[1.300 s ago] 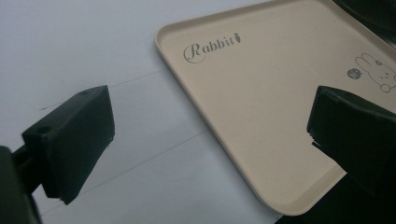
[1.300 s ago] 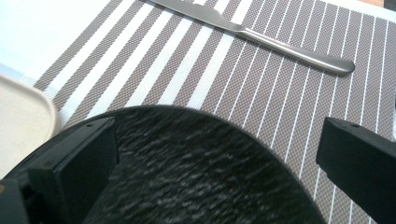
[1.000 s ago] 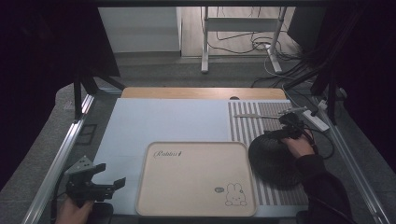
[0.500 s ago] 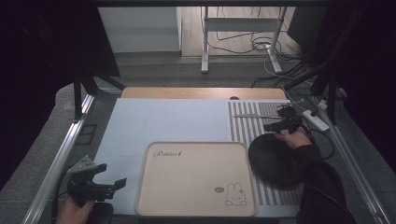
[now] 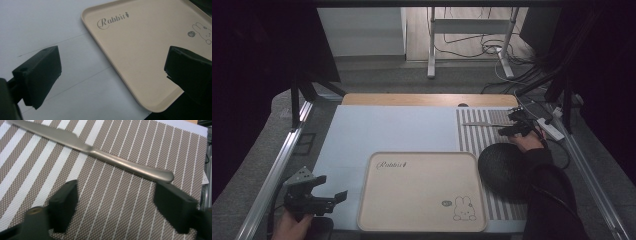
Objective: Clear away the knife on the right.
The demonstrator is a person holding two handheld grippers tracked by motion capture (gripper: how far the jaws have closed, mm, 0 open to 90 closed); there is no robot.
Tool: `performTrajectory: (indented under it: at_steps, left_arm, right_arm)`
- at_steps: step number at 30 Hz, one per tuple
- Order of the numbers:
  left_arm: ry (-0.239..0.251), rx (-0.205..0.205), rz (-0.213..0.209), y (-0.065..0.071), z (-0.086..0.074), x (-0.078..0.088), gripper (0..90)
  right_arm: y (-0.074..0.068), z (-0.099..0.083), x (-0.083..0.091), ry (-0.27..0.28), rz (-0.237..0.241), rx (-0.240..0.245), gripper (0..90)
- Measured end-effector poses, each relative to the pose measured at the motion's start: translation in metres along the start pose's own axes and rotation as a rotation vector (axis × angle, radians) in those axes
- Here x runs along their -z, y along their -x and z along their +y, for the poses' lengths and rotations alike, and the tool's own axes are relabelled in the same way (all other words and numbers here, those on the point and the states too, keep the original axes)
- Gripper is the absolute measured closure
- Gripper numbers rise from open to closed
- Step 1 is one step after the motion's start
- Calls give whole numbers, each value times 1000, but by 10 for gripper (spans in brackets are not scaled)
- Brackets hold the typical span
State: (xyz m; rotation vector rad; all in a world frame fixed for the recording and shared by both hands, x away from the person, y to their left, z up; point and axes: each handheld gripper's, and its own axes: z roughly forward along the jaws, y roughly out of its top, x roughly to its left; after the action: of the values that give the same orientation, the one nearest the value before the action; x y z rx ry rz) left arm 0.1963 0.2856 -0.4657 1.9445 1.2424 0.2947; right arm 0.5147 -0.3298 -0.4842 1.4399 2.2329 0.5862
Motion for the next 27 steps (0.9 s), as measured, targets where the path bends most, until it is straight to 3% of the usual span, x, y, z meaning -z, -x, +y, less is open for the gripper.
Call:
performTrajectory:
  at_steps: [3, 7, 10, 13, 17, 27]
  left_arm:
    - [0, 0, -1, 0, 0, 0, 21]
    - [-3, 1, -2, 0, 0, 0, 21]
    - [-3, 4, -3, -1, 0, 0, 21]
    - [-2, 5, -4, -1, 0, 0, 22]
    - [-4, 4, -5, -1, 0, 0, 22]
    - [-5, 5, -7, -1, 0, -1, 23]
  right_arm:
    - [4, 4, -3, -22, -5, 8, 426]
    - [13, 10, -9, -54, 40, -23, 613]
    - [19, 14, -13, -72, 39, -34, 763]
    - [24, 19, -16, -54, 42, -32, 894]
    - [31, 28, -16, -17, 28, -35, 894]
    - [43, 32, -37, -48, -17, -36, 894]
